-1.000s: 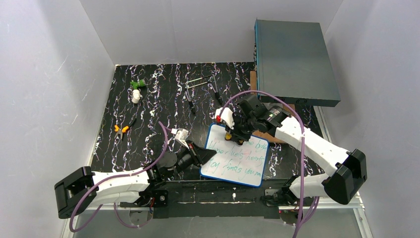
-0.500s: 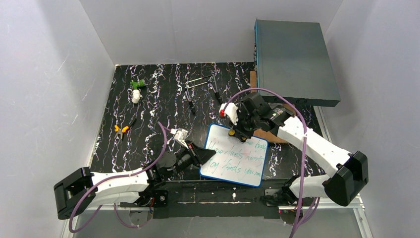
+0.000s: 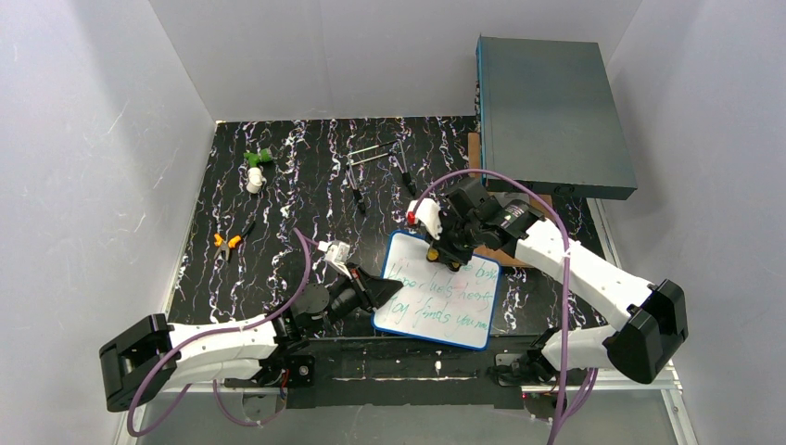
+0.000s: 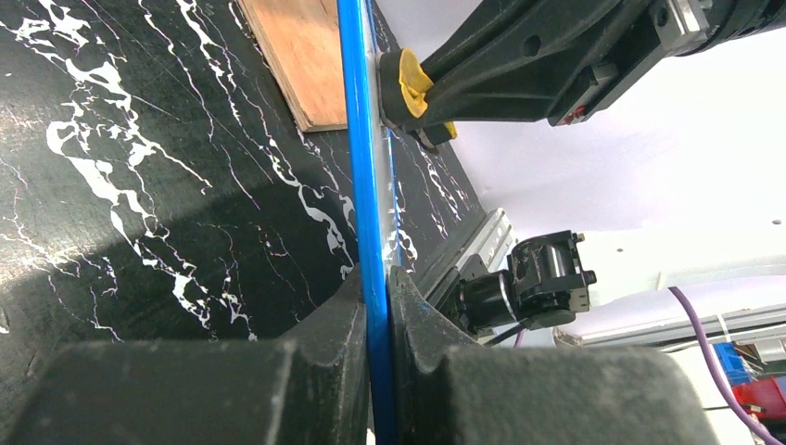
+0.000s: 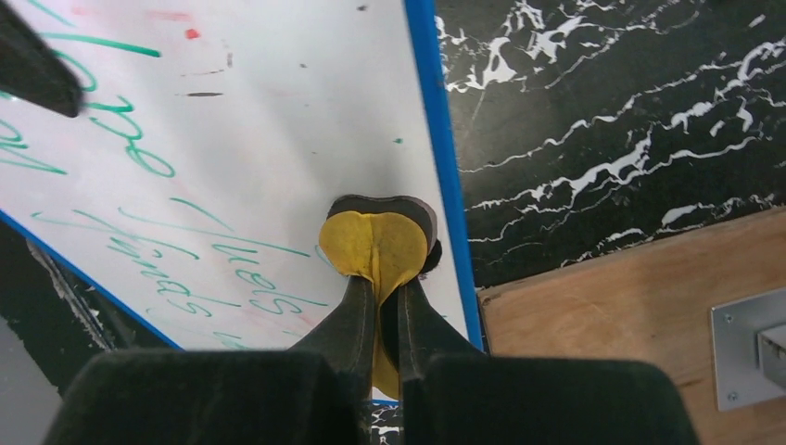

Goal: Erase the whiteboard
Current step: Erase the whiteboard at the center of the board.

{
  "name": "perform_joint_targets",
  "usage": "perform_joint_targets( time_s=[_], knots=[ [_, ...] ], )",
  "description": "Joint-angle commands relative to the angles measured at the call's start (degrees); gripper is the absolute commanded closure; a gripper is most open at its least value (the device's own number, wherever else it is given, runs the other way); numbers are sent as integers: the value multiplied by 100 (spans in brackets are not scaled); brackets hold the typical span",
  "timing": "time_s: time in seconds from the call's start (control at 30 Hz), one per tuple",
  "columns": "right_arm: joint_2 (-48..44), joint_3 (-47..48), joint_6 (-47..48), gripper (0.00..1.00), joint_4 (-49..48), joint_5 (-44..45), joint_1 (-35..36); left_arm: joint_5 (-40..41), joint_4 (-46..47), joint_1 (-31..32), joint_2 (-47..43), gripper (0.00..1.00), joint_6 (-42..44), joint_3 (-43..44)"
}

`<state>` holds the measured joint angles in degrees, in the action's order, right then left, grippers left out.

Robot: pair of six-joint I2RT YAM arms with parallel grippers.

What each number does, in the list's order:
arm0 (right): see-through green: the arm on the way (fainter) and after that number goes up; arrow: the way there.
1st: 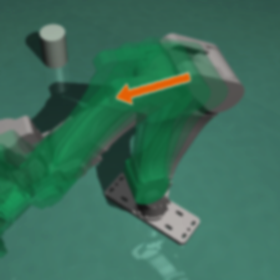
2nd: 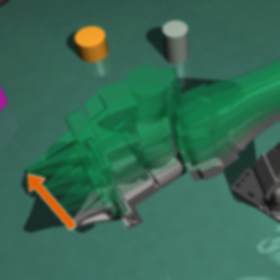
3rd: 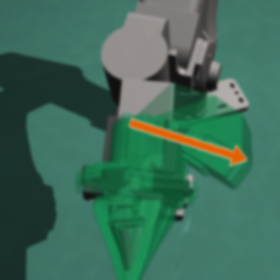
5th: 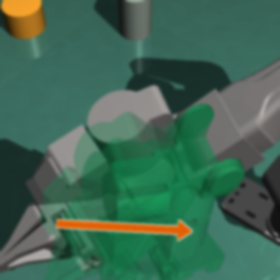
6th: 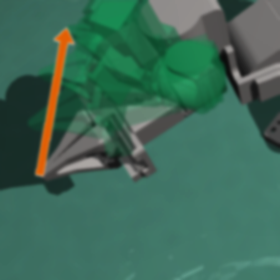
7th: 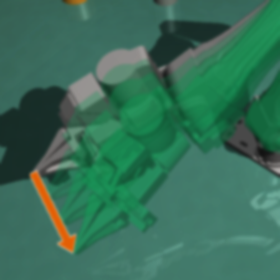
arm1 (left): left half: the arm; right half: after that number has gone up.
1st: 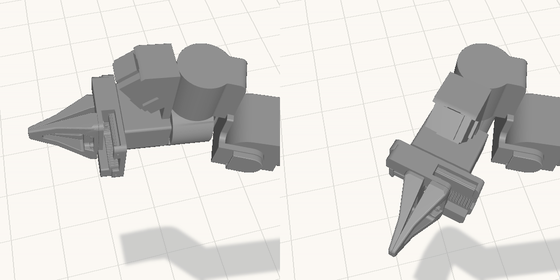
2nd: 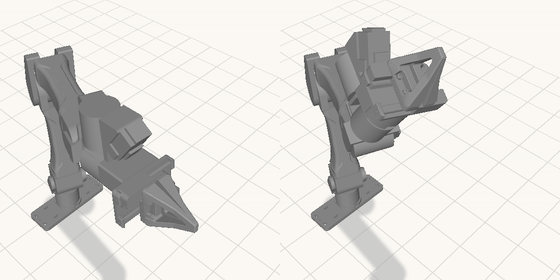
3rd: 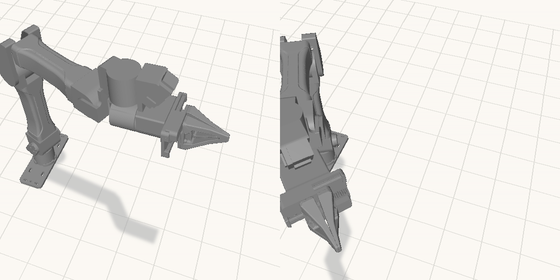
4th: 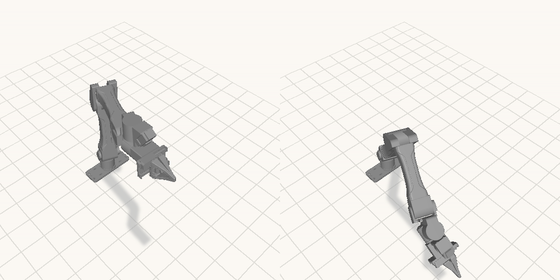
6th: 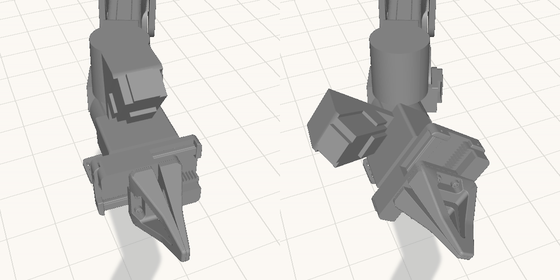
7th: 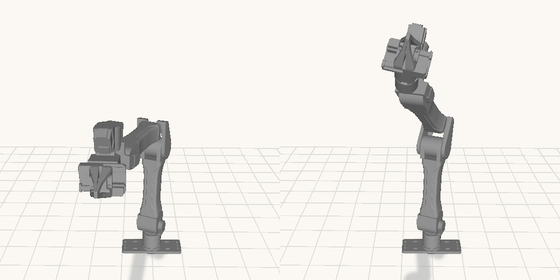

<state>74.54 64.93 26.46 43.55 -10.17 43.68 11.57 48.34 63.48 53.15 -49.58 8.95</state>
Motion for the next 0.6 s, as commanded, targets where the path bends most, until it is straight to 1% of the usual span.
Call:
perform_joint_targets(
  time_s=[0.0, 0.07, 0.2, 0.37, 0.47, 0.57],
  knots=[
    [-159, -89, -198, 99, -561, 674, -140, 35, 20, -3, -22, 100, 568, 6],
    [-185, -142, -111, 99, -483, 412, -141, -7, 94, -7, 103, 100, 571, 43],
    [-94, -98, 131, 99, -102, -378, -134, -107, 135, -3, 299, 100, 593, 174],
    [-108, -76, 418, 99, 229, -1130, -28, -125, 177, -3, 294, 100, 586, 145],
    [-141, -117, 346, 99, 84, -927, -33, -87, 117, -3, 197, 100, 599, 106],
    [-125, -127, 56, 99, -256, -122, -106, -51, 12, -3, 84, 100, 634, 107]
  ],
)
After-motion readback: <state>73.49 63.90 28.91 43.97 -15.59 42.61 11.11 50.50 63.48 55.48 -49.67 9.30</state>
